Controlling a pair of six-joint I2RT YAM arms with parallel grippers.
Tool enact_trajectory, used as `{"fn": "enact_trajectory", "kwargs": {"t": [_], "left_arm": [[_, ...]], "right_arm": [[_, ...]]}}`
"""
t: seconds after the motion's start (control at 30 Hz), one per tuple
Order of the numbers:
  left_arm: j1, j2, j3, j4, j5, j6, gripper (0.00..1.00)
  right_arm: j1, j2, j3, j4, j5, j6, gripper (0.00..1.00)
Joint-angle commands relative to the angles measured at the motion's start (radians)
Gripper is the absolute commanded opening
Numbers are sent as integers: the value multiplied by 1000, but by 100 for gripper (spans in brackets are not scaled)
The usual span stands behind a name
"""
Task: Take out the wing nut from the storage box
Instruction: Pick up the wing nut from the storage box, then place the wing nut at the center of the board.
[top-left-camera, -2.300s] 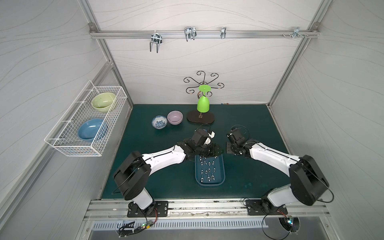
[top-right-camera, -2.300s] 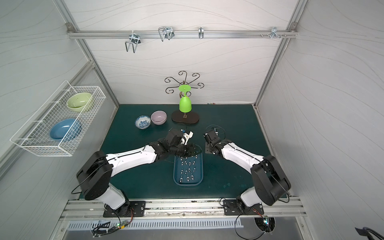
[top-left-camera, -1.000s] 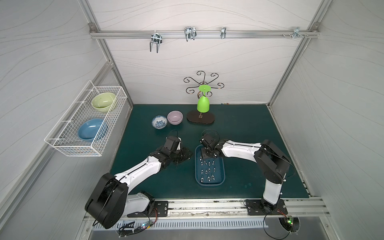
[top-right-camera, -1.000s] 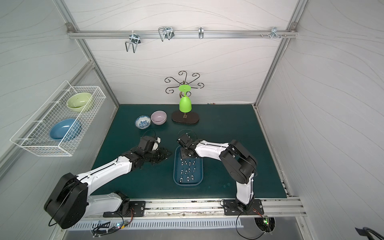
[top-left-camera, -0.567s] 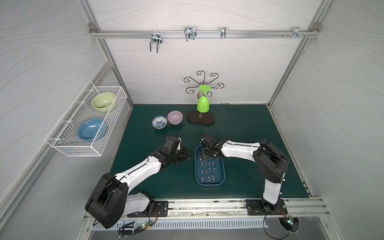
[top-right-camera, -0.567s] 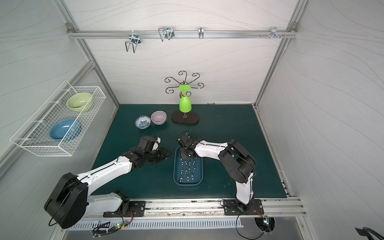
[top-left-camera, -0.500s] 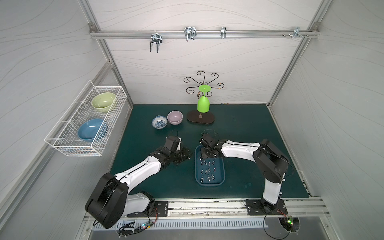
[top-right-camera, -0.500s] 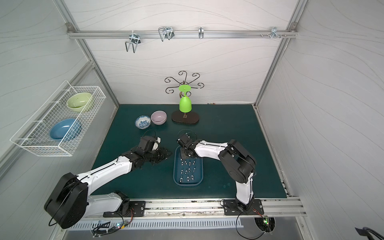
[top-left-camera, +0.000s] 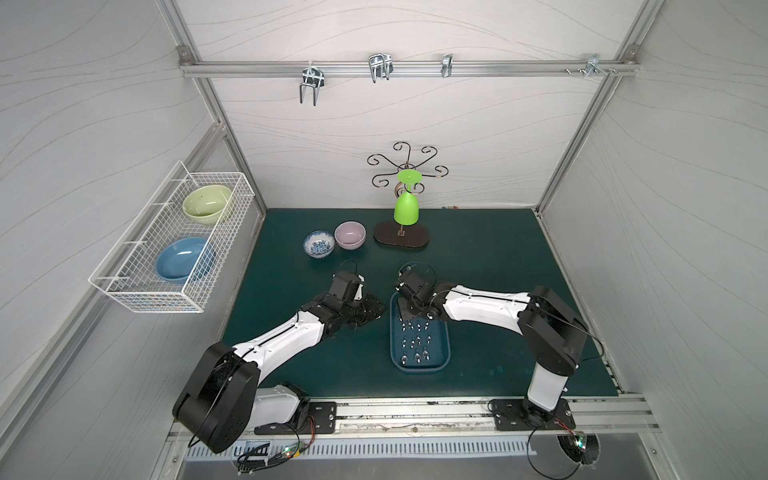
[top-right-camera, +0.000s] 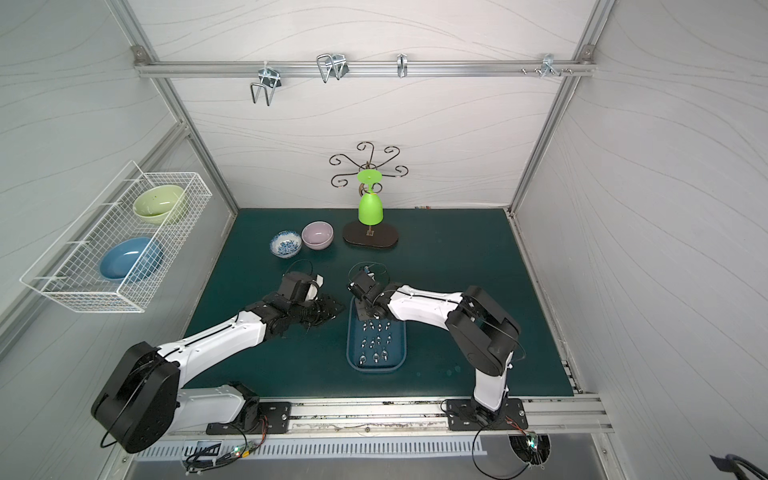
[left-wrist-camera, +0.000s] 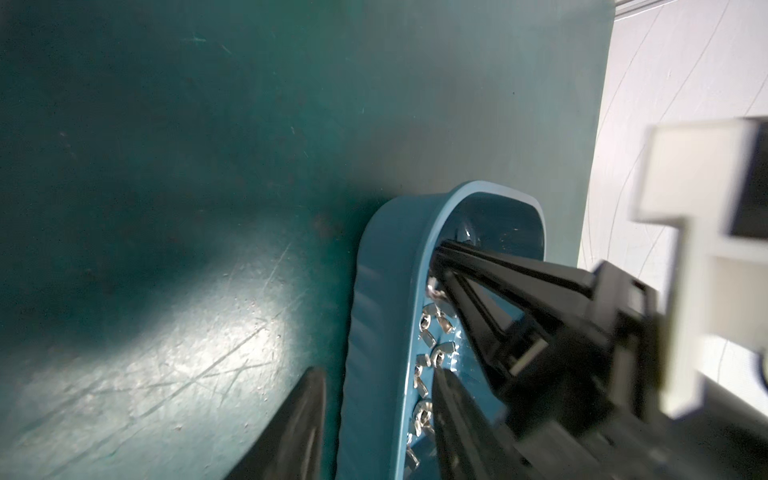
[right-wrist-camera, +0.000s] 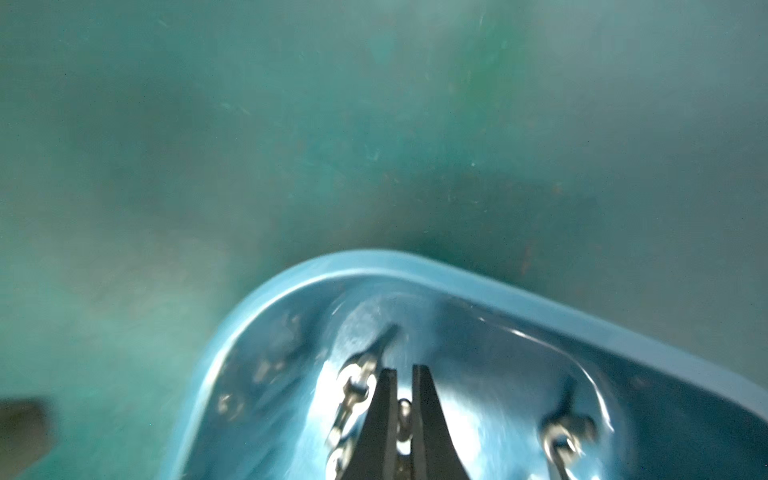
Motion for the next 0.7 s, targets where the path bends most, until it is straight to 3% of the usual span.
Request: {"fn": "enact_trajectory", "kwargs": {"t": [0.0,0.2,0.53,0.67], "left_arm": [[-14,-21,53,22,20,10,46],[-78,-5,133,12,25,34,46],[-279,202,319,105,74,39,46],[-319,294,372,153,106,23,46]], "right_arm": [[9,-88,-17,-55,63,2,0],[-54,-206,-54,-131,157,-10,0],[-521,-382,-325,-104,69,11,0],[-590,-351,-372,-68,26,10,0]]}}
